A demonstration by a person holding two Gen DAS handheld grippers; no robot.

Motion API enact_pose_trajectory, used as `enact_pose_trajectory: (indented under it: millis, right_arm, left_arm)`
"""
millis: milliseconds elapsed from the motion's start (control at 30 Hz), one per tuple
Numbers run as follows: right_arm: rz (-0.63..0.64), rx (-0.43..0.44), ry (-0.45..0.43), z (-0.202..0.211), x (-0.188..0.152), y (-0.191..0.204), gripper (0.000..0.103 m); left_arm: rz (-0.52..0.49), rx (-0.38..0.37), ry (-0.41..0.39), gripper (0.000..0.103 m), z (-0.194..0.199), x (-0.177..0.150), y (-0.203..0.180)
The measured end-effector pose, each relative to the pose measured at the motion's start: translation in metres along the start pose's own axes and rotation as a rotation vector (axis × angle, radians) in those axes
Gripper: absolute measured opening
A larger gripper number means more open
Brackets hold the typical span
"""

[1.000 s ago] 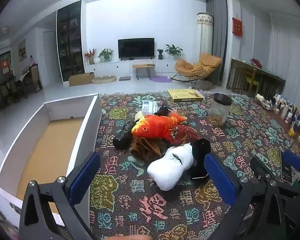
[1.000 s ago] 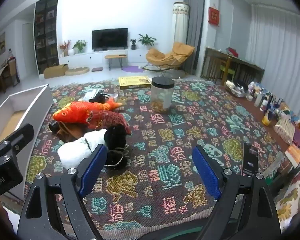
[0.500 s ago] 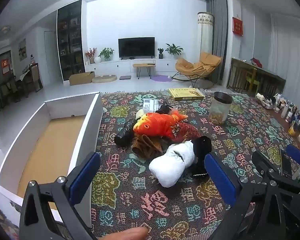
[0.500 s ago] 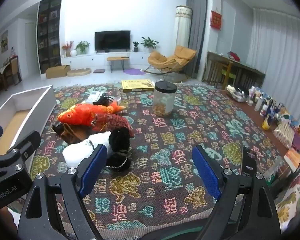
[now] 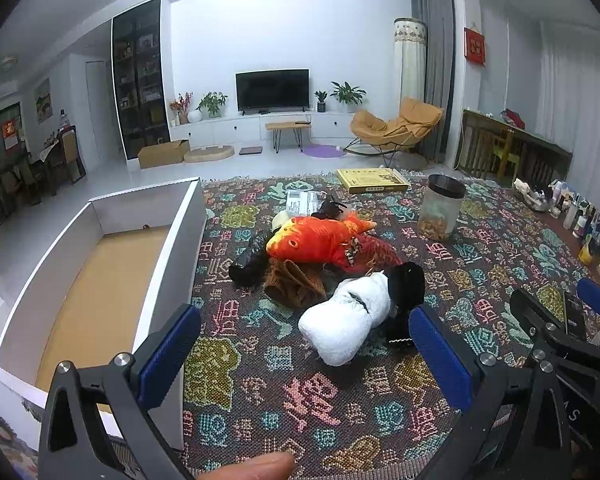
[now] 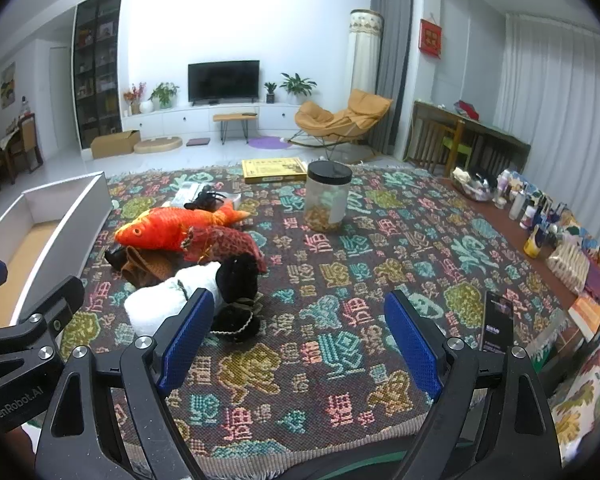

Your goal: Organize soft objects

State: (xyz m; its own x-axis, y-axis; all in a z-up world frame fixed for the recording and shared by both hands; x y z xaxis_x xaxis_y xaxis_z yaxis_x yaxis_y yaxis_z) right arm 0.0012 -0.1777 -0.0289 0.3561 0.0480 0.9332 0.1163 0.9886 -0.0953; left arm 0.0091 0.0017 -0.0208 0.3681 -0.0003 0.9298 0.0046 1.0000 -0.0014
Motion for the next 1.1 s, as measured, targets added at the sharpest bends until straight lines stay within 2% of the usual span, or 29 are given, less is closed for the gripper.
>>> enact_pose_trajectory:
  millis: [1100]
  right_arm:
    - [-0.015,-0.007,0.033,-0.005,-0.014,-0.003,0.089]
  left_arm:
    - [-0.013,0.006,0.046,0.103,-0.010,-0.021,0.000]
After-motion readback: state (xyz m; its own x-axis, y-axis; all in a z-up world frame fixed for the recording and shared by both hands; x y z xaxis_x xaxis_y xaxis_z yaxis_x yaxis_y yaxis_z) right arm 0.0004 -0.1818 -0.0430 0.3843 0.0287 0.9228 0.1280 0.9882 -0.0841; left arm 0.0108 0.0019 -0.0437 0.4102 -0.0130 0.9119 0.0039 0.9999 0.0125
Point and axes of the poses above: each gripper's, at about its wrist camera, not at the fingertips, and z roughly against the way its jaws point, y to its left, x to its top, the point moved 2 cm from there along -z, roughly the way its jaws point, and after that the axes turned 14 degrees about -y, right-handed, at the moved point
